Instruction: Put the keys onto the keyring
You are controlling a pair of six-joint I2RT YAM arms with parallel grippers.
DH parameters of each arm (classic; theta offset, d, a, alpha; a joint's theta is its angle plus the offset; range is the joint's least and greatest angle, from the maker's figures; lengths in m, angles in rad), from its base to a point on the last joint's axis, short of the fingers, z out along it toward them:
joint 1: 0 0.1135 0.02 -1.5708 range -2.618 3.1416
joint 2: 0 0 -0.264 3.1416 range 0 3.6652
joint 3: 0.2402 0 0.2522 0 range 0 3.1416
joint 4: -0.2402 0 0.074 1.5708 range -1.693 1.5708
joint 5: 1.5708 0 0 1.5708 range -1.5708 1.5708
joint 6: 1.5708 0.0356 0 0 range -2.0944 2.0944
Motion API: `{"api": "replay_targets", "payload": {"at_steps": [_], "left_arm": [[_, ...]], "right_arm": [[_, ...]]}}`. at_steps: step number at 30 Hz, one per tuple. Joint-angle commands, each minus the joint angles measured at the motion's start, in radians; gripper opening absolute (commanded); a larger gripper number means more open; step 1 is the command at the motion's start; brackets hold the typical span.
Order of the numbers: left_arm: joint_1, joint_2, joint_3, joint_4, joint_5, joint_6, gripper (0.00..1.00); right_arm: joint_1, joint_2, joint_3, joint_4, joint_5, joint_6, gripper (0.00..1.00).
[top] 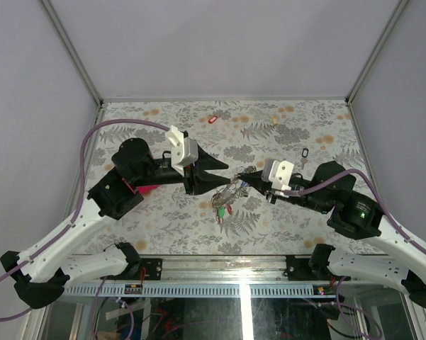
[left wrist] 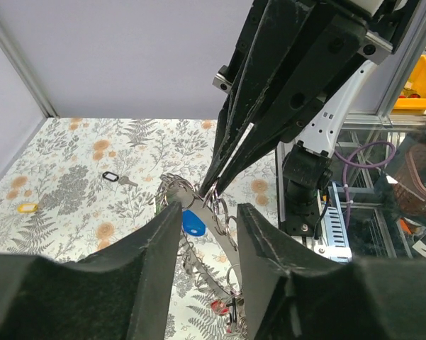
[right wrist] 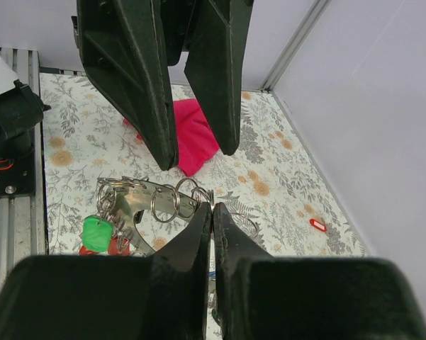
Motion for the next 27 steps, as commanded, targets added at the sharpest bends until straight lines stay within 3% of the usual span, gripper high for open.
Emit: {"api": "replay_targets", "payload": {"at_steps": [1,5,27], "left_arm": [[-0.002,0.010,0.008,0.010,-0.009,0.000,0.40],[-0.002,0.025,0.001,0.027,0.017,-0.021,0.39],[-0.002,0.065,-0.023,0.074,0.045,-0.067,0.13]], "right_arm": [[0.004,-0.026,0.016,0.124,-0.005,0.007,0.00],[0.004,-0.025,0.018,0.128,-0.008,0.011,0.00],[0.004,-0.016,0.013,0.146,-0.017,0.014,0.00]]}}
